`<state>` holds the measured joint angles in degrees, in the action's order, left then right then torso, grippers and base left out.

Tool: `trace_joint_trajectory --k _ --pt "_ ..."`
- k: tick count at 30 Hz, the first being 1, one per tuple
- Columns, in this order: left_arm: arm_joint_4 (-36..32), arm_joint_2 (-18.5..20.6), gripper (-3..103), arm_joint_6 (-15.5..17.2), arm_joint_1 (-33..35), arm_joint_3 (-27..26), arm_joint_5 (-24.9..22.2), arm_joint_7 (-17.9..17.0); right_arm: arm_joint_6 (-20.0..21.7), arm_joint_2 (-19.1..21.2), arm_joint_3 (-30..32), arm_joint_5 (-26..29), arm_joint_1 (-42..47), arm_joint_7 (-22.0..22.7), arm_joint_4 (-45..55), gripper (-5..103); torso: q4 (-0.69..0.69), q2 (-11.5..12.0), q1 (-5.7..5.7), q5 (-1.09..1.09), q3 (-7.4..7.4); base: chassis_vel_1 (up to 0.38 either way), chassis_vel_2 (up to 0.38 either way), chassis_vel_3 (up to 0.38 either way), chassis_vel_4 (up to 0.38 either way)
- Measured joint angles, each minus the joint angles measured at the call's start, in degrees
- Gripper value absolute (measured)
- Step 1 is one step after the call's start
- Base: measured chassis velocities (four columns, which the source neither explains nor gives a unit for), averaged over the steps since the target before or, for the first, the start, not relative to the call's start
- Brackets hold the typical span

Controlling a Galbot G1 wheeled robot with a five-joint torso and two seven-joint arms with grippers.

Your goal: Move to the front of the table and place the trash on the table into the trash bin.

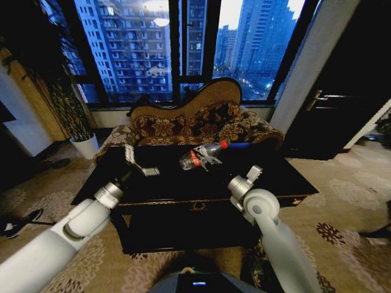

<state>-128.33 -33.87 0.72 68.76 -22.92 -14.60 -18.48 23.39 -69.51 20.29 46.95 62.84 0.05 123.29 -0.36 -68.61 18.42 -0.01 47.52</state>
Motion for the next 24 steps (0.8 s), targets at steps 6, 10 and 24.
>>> trace_joint_trajectory --k 6,10,24 --pt "2.3 -4.6 100 10.2 -4.0 -4.1 -10.2 -6.7 -2.3 0.0 0.4 -10.7 -0.4 0.0 -3.7 28 -0.01 0.0 0.00 0.00 0.00 0.000 0.000 0.000 0.000" --pt "7.2 -5.9 100 13.3 -5.5 -8.5 -15.5 -7.4 -3.3 0.0 1.6 -19.0 -0.6 0.0 -6.2 28 -0.03 0.0 0.00 0.00 0.00 0.000 0.000 0.000 0.000" --pt "15.4 -9.2 100 27.3 -4.0 -28.1 -36.4 14.4 -4.9 0.1 3.5 -28.2 -3.1 -0.1 -13.1 28 0.00 0.0 0.00 0.00 0.00 0.000 0.000 0.000 0.000"
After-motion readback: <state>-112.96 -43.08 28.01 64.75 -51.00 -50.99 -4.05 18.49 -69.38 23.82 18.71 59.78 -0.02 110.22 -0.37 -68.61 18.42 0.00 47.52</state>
